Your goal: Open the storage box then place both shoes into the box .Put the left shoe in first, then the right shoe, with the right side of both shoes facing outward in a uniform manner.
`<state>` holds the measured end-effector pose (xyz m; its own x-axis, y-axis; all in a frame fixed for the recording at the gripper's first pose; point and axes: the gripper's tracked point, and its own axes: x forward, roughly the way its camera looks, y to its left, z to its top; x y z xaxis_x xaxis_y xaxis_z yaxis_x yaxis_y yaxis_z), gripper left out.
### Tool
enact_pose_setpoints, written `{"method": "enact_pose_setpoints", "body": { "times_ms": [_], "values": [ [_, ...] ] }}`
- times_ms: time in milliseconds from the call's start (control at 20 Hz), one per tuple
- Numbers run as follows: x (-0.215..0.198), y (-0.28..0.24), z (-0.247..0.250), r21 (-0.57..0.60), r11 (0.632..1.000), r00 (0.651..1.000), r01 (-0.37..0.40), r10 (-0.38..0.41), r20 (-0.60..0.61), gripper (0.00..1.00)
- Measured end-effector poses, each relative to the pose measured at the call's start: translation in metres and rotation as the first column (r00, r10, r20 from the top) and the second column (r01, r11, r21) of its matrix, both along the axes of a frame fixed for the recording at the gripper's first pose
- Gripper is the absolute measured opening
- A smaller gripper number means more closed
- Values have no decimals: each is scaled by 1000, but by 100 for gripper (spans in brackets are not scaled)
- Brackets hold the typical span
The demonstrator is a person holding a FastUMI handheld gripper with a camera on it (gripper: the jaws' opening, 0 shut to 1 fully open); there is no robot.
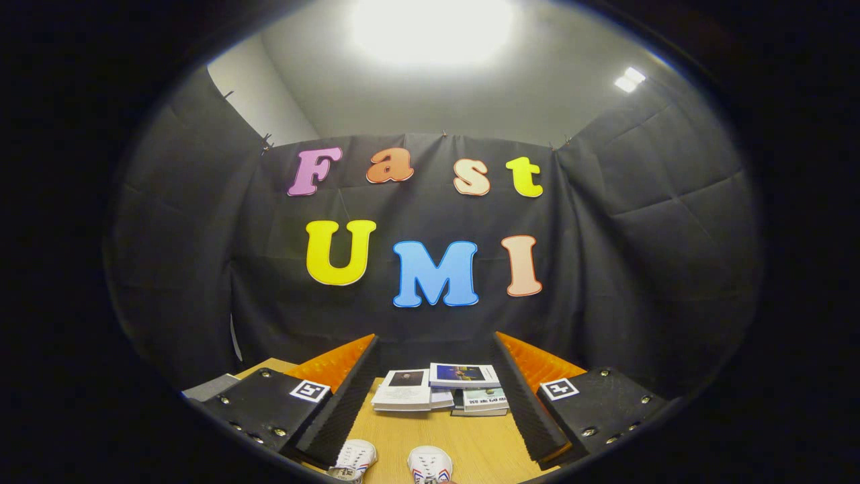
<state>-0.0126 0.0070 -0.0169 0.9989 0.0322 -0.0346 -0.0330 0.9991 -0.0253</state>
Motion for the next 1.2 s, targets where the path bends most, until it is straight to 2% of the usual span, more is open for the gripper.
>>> {"method": "enact_pose_setpoints", "body": {
  "times_ms": [250,450,650,850,1200],
  "values": [
    [-4,7,0,19,999,1000,-26,26,2,98],
    [-7,29,-9,88,989,992,-121,122,-13,98],
    [-8,44,-25,162,972,981,-173,184,-56,98],
    [-11,68,-43,288,929,957,-233,272,-105,98],
    [-15,94,-81,495,837,900,-236,380,-214,98]
  ]
}}
